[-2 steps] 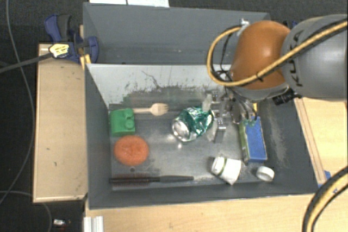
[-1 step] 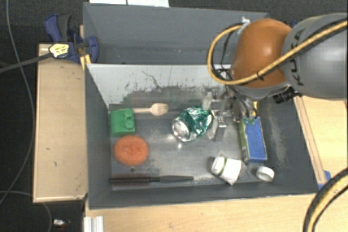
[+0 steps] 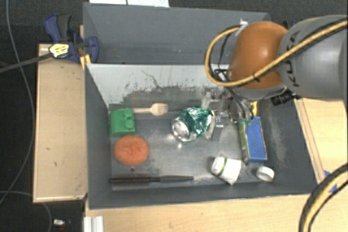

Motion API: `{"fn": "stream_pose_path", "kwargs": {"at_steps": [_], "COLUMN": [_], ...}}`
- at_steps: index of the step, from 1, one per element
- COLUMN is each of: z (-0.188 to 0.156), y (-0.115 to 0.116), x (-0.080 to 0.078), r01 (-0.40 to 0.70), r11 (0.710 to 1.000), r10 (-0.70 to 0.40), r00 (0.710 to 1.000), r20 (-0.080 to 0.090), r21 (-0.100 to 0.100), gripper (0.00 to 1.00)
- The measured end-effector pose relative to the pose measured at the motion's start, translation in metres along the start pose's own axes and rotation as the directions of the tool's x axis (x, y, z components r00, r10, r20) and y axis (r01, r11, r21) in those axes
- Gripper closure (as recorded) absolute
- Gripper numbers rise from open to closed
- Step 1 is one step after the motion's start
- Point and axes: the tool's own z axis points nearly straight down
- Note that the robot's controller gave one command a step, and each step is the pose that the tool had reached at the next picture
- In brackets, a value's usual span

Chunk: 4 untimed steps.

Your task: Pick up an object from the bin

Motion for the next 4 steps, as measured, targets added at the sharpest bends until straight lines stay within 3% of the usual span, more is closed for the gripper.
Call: {"fn": "stream_pose_path", "kwargs": {"at_steps": [1, 2, 3, 4], "z": [0.052, 0.059, 0.067, 0.071], "y": [-0.014, 0.0, 0.005, -0.026], "x": [0.016, -0.005, -0.005, -0.006], "r01": [-0.113, -0.136, -0.117, 0.139], "r11": [0.994, 0.991, 0.993, 0.99], "r10": [0.113, 0.136, 0.117, -0.139], "r00": [0.993, 0.99, 0.993, 0.99], "r20": [0.025, 0.026, 0.012, 0.015], "r21": [-0.005, -0.007, -0.004, -0.001], "gripper": [0.0, 0.0, 0.0, 0.0]}}
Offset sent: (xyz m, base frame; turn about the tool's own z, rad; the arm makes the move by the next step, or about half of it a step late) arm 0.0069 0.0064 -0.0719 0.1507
